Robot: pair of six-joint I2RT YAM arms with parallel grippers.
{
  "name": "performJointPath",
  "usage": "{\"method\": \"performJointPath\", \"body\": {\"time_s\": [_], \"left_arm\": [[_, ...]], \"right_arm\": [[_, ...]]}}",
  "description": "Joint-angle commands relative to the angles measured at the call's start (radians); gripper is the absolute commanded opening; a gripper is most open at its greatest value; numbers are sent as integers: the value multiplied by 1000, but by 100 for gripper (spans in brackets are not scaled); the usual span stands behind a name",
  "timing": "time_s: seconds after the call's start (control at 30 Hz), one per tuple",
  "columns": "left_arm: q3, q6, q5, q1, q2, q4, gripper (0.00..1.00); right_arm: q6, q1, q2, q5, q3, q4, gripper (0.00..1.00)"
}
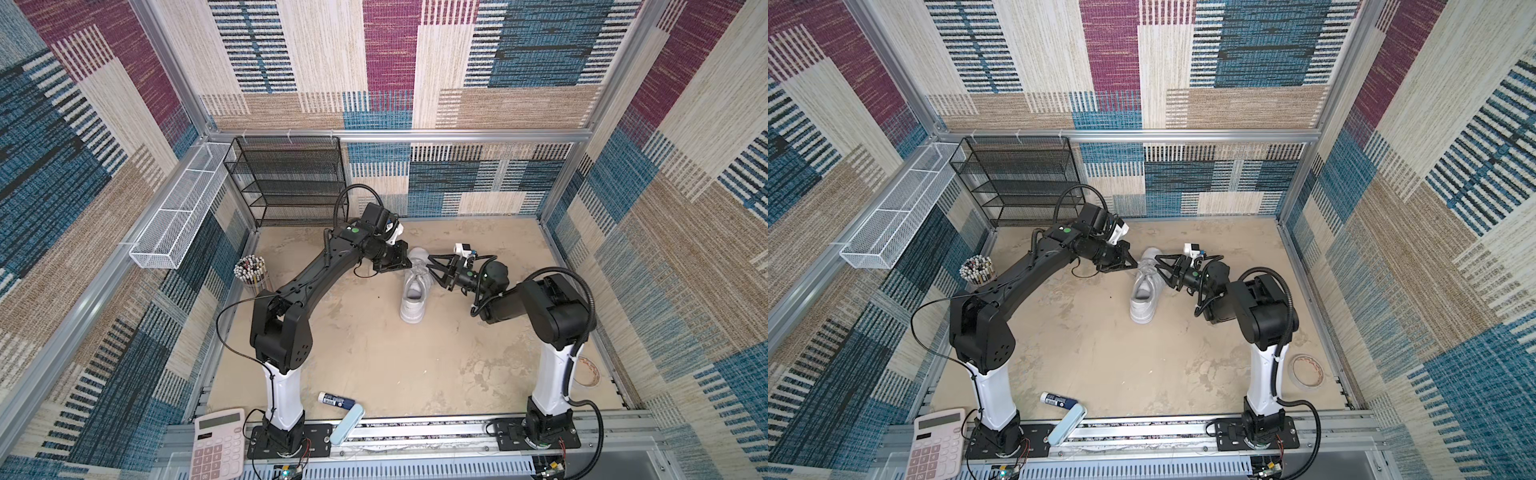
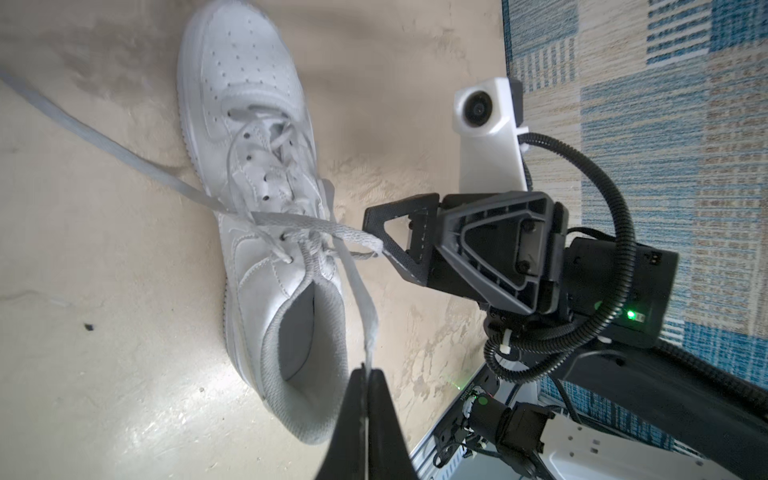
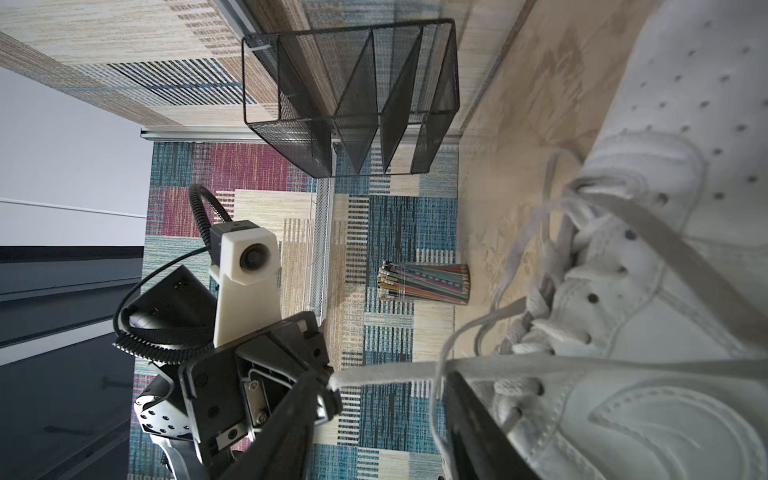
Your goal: Tie the shoes
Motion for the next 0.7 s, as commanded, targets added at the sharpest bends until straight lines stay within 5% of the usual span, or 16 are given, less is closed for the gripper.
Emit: {"method": "performJointPath", "body": {"time_s": [0.0,0.17,0.33,0.5,0.67], "left_arm": [[106,22,-11,4,29,-37,0],[334,13,35,4,137,-66,0],[505,-30,112,4,224,-63,0],[581,-54,149,0,265,-64,0],[554,-51,150,-2,248,-64,0]], "right_arm": [[-273,-28,-103,6,5,-276,56],[-830,-28,-253,93,135,-853,56],[-1205,-16,-325,172,212,-1051,56],[-1423,8,-312,154,301,-1115,56],[-1473,34,-226,135,428,-1162,54]]}}
